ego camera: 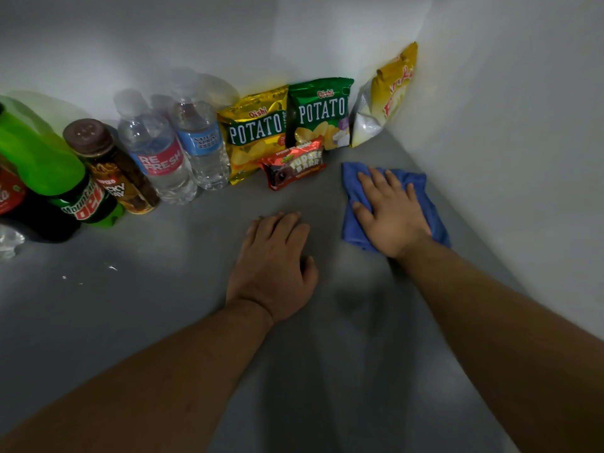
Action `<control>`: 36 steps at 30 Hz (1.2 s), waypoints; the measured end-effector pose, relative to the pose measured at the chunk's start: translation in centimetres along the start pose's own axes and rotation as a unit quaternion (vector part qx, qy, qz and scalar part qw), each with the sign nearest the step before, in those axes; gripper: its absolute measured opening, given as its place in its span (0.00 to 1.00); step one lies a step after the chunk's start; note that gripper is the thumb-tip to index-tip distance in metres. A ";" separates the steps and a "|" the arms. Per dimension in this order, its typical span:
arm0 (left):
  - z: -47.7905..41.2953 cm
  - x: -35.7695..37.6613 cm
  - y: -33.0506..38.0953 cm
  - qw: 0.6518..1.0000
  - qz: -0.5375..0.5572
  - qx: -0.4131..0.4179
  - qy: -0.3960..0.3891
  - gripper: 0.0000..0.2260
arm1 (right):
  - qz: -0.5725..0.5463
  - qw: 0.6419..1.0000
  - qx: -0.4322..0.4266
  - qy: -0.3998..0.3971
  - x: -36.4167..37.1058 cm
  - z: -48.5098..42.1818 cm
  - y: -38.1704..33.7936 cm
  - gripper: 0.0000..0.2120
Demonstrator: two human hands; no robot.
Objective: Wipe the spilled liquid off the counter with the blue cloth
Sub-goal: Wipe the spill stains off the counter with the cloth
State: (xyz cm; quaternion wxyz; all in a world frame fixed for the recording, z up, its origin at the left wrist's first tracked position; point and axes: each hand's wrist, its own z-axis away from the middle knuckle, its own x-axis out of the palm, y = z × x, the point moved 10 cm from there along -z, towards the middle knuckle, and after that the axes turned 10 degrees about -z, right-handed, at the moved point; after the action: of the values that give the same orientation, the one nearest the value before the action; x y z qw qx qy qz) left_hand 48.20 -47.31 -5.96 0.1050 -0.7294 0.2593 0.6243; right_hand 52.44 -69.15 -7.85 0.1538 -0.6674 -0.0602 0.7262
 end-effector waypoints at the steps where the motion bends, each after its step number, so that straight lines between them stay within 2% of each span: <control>1: -0.1 -0.1 0.1 1.000 -0.001 0.004 -0.001 0.23 | -0.005 1.000 0.001 0.000 0.3 0.8 -0.8 0.33; 5: -0.1 -0.4 0.4 1.000 -0.002 0.014 0.004 0.24 | -0.013 0.997 -0.074 -0.019 1.1 6.9 -2.7 0.33; 8: -0.1 -0.4 0.3 1.000 0.001 0.013 0.003 0.23 | -0.029 0.993 -0.111 -0.039 0.5 10.2 -0.5 0.30; 12: -0.1 -0.4 0.3 1.000 0.000 0.016 0.000 0.23 | -0.018 0.998 -0.060 -0.011 -1.0 8.5 3.5 0.31; 17: -0.2 -0.3 0.4 1.000 -0.008 0.018 -0.012 0.24 | -0.005 0.998 0.054 0.019 -0.2 5.5 2.4 0.32; 21: -0.2 -0.6 0.5 1.000 -0.010 0.018 -0.014 0.25 | -0.021 1.000 -0.023 -0.003 1.1 10.3 -1.7 0.34; 25: -0.1 -0.9 0.6 1.000 -0.004 0.024 -0.011 0.24 | -0.027 0.996 -0.081 -0.019 0.9 15.0 -0.4 0.32; 30: 0.3 -1.3 1.2 0.998 0.014 0.060 0.014 0.22 | -0.003 1.000 -0.017 0.006 -0.3 12.8 3.8 0.32; 33: 0.4 -1.4 1.7 0.997 0.006 0.081 0.015 0.21 | -0.002 0.999 0.042 0.018 0.2 11.7 2.8 0.31; 36: 0.5 -1.2 2.1 0.996 -0.014 0.093 0.004 0.21 | -0.018 0.999 0.040 0.027 1.1 13.7 0.2 0.31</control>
State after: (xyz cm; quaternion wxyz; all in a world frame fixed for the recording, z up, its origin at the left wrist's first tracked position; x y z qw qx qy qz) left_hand 46.57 -48.58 -4.55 0.1799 -0.7226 0.3061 0.5931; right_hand 38.79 -67.41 -7.57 0.1946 -0.6791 -0.0390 0.7068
